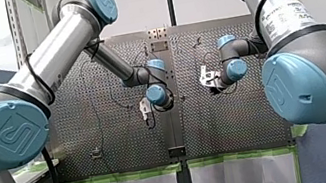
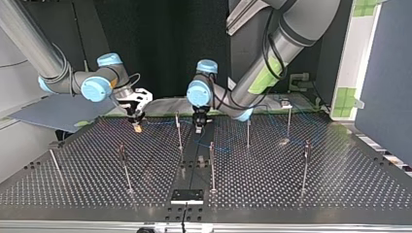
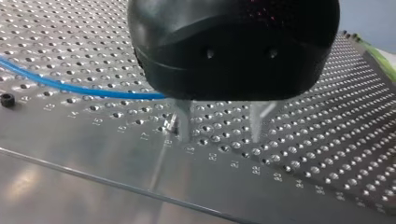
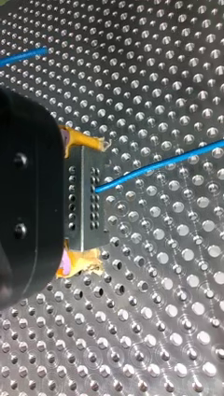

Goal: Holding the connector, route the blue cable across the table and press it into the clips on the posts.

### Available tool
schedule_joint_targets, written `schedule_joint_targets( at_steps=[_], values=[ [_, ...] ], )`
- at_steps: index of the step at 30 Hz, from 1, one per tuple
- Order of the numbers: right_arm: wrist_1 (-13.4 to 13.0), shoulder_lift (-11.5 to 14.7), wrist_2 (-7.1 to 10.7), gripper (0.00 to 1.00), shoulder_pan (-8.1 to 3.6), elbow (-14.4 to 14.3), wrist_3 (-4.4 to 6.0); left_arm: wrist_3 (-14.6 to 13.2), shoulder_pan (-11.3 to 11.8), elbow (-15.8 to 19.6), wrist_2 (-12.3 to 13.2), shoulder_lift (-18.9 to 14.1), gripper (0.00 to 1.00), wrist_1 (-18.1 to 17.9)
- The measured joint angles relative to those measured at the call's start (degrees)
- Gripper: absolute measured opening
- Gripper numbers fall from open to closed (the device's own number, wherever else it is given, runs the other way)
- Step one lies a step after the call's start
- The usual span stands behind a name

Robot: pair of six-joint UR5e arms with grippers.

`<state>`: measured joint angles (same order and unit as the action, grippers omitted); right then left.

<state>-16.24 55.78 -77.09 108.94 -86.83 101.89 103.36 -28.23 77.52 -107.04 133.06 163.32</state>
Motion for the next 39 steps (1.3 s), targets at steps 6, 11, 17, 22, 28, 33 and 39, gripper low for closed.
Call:
schedule_joint_targets(
  at_steps=[6,11,17,22,28,33,39],
  values=[
    [0.1,0.0,0.26,0.0,-0.05,0.03,-0.03,-0.35,-0.29,0.0,0.11,-0.14,0.99,2.02],
    [0.17,0.0,0.49,0.0,-0.06,0.03,-0.01,-0.65,-0.87,0.1,0.68,-1.43,0.99,3.26],
    [0.34,0.0,0.6,0.0,-0.16,0.03,0.0,-1.19,-2.05,0.22,0.56,-3.54,0.99,5.36],
    [1.05,0.01,0.62,0.0,-0.54,0.03,0.0,-2.09,-2.85,0.59,0.34,-4.24,0.99,7.23],
    [2.86,0.12,0.67,0.0,-0.89,0.03,-0.16,-2.51,-4.16,2.19,-0.54,-5.78,0.99,7.24],
    [4.09,0.31,0.7,0.0,-1.16,0.03,-0.38,-2.91,-5.61,4.56,-0.98,-8.09,0.99,7.62],
    [4.67,0.49,0.71,0.0,-1.72,0.03,-0.5,-1.46,-8.26,6.14,-2.43,-8.88,0.99,6.55]
  ],
)
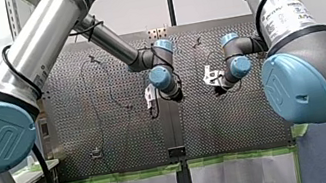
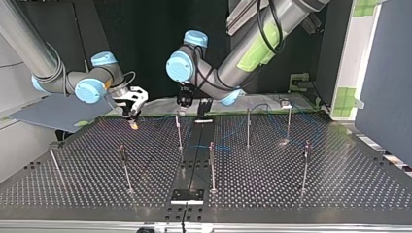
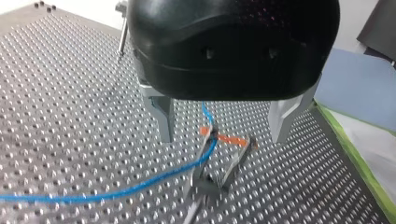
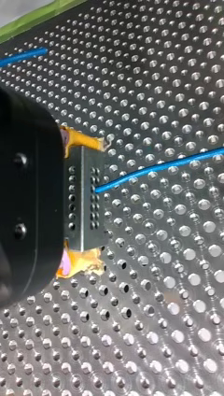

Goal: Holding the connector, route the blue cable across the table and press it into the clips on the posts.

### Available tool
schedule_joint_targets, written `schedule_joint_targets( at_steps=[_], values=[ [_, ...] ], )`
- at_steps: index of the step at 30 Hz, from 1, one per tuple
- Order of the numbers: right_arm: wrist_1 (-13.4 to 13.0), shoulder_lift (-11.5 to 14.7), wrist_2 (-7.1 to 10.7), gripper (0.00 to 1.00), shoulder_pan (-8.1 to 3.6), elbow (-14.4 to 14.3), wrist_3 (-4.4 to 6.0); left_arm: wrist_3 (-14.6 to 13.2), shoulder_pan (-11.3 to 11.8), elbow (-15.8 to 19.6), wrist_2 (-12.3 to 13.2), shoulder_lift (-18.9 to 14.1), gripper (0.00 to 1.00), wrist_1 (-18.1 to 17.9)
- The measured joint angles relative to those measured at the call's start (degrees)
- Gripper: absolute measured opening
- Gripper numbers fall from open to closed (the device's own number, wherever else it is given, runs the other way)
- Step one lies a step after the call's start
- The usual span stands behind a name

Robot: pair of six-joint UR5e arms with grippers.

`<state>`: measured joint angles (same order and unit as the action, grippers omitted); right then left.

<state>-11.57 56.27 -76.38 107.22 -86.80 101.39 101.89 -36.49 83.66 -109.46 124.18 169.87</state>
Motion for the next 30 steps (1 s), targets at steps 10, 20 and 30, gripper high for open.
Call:
schedule_joint_targets(
  at_steps=[10,20,30],
  values=[
    [0.09,0.07,0.0,0.0,-1.28,-0.07,-0.27,2.61,-5.06,-0.92,-4.44,0.21,0.99,-4.83],
    [0.16,0.29,0.0,0.0,-2.57,-0.08,-0.22,3.25,-6.94,-5.36,-7.73,3.06,0.99,-3.17],
    [0.1,0.5,-0.06,0.0,-2.99,-0.09,-0.23,4.3,-8.26,-10.04,-9.85,7.7,0.99,1.46]
  ],
)
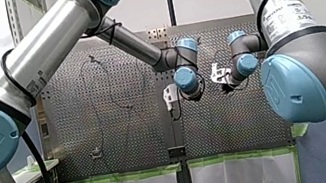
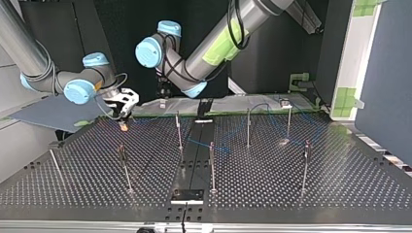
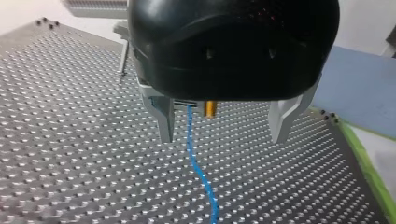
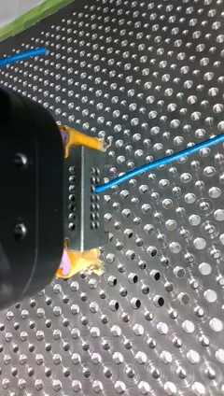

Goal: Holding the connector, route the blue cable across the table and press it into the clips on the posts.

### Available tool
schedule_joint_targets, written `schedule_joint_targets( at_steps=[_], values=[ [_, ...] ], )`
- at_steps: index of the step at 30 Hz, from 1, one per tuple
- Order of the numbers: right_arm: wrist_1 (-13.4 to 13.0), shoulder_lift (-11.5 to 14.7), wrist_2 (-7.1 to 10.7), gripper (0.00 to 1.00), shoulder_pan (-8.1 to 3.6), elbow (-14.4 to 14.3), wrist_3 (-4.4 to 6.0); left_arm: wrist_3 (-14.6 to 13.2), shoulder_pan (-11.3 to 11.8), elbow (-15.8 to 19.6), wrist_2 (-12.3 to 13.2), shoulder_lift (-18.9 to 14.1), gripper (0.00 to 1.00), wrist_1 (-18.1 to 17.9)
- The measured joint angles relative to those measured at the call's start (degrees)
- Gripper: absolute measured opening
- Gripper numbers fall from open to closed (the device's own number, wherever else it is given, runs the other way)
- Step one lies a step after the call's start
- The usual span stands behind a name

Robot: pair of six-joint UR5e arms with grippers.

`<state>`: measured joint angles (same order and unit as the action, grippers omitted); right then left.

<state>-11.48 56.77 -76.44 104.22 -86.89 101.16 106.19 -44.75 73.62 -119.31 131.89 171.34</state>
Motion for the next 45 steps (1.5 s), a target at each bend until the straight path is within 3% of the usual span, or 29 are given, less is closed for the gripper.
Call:
schedule_joint_targets(
  at_steps=[12,25,37,45],
  values=[
    [-0.07,-0.02,-0.03,0.0,0.39,-0.04,0.06,1.03,0.22,-6.1,-0.56,6.03,0.99,1.37],
    [-0.14,-0.03,-0.03,0.0,0.58,-0.02,0.22,1.3,1.14,-12.58,-2.68,7.74,0.99,1.17],
    [-0.16,-0.03,0.47,0.0,0.52,-0.01,0.29,2.34,2.18,-18.31,-2.12,13.1,0.99,3.36],
    [-0.22,-0.03,0.5,0.0,0.32,0.0,0.29,2.72,1.63,-20.84,-3.38,15.64,0.99,4.16]
  ],
)
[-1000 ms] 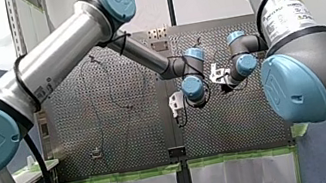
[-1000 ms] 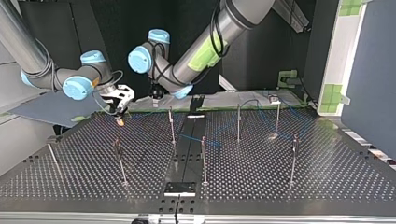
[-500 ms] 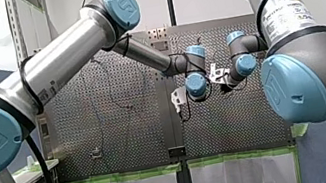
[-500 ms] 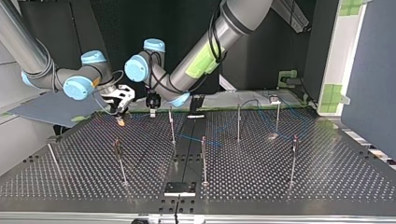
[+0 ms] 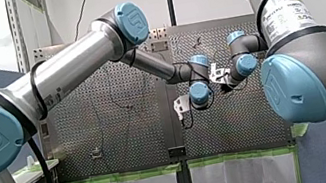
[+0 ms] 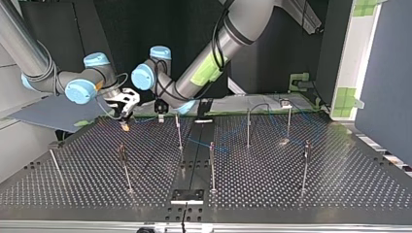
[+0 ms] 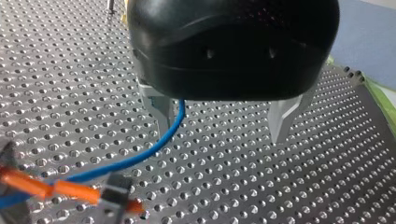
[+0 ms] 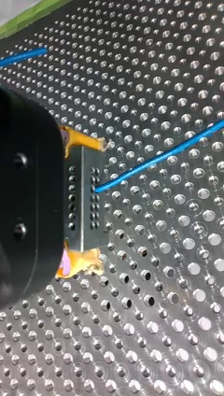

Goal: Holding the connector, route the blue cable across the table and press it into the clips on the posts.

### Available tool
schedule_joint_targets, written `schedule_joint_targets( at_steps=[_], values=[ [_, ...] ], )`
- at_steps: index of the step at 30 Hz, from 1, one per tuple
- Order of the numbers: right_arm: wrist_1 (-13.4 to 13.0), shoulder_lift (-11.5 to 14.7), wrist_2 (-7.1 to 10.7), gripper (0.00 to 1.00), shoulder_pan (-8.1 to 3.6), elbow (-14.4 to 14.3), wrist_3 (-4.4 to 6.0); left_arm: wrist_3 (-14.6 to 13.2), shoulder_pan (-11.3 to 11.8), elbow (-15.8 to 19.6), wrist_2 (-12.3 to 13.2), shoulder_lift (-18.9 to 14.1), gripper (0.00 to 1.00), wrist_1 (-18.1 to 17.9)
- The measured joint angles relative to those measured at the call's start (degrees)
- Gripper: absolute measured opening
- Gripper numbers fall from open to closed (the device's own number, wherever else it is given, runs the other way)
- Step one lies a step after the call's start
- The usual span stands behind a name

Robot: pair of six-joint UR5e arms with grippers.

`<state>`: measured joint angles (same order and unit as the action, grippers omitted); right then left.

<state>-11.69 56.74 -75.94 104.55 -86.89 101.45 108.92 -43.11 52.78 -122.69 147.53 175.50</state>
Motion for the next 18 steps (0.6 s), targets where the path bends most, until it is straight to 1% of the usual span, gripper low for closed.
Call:
schedule_joint_targets(
  at_steps=[1,2,3,4,5,6,7,9,10,11,18],
  values=[
    [0.0,0.0,0.0,0.0,-0.02,0.0,0.02,0.05,-0.09,-0.04,-0.18,0.04,0.99,0.01],
    [0.0,0.0,0.0,0.0,-0.04,0.0,0.02,0.07,-0.18,-0.09,-0.31,0.07,0.9,0.0],
    [0.0,0.0,0.0,0.0,-0.04,0.0,0.02,0.06,-0.26,-0.1,-0.36,0.08,0.73,0.0],
    [-0.01,0.0,0.0,0.0,-0.04,0.0,0.01,0.05,-0.33,-0.09,-0.36,0.1,0.73,0.01],
    [0.0,0.0,0.0,0.0,-0.04,0.0,0.01,0.02,-0.39,-0.1,-0.39,0.1,0.62,0.0],
    [0.0,0.0,0.0,0.0,-0.05,0.0,0.0,-0.02,-0.44,-0.09,-0.38,0.1,0.44,-0.01],
    [-0.01,0.0,0.0,0.0,-0.05,0.0,0.0,-0.07,-0.48,-0.09,-0.37,0.1,0.44,-0.02],
    [0.0,0.0,0.0,0.0,-0.03,0.0,0.0,-0.19,-0.55,-0.11,-0.34,0.08,0.19,-0.05],
    [0.0,0.0,0.0,0.0,-0.03,0.0,0.0,-0.22,-0.57,-0.12,-0.33,0.08,0.19,-0.08],
    [-0.01,0.0,0.0,0.0,-0.02,0.0,0.0,-0.22,-0.6,-0.16,-0.34,0.07,0.01,-0.14],
    [0.06,0.0,-0.01,0.0,0.0,0.0,-0.04,0.12,-0.66,-0.96,-0.6,0.07,0.01,-0.16]
  ],
)
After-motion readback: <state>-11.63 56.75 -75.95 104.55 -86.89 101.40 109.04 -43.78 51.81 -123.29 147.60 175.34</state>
